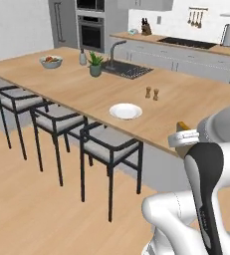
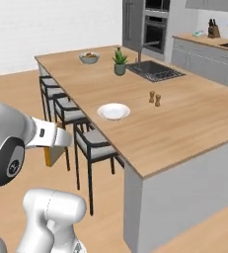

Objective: Start the toaster. Once the lever pops up, take the bread to the plate on the dining counter.

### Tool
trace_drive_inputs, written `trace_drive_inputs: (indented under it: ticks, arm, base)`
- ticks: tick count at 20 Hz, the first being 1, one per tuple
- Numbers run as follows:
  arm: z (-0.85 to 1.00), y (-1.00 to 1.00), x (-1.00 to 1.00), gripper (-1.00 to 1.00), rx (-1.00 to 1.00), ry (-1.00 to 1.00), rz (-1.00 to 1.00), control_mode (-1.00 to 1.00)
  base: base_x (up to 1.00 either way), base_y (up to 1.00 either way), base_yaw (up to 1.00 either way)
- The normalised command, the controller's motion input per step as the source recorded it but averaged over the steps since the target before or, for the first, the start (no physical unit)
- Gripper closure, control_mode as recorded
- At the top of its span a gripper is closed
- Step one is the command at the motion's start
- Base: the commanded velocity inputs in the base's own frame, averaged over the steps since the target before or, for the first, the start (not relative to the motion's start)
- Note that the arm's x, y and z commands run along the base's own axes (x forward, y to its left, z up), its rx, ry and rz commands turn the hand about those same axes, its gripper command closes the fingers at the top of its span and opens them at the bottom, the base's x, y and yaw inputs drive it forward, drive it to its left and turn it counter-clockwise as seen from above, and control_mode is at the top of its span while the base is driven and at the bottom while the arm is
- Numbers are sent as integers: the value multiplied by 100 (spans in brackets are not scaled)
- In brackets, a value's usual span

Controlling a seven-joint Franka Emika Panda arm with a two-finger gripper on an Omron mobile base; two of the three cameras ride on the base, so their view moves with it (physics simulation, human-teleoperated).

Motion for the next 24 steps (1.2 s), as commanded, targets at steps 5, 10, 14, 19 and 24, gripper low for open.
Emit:
trace_drive_inputs:
  ticks: [5,10,14,19,24]
  arm:
    - [0,0,0,100,0,0,0,100]
    - [0,0,0,100,0,0,0,100]
    - [0,0,0,100,0,0,0,100]
    - [0,0,0,100,0,0,0,100]
    - [0,0,0,100,0,0,0,100]
  base:
    - [47,99,-59]
    - [46,100,-59]
    - [42,100,-58]
    - [20,100,-54]
    - [12,100,-43]
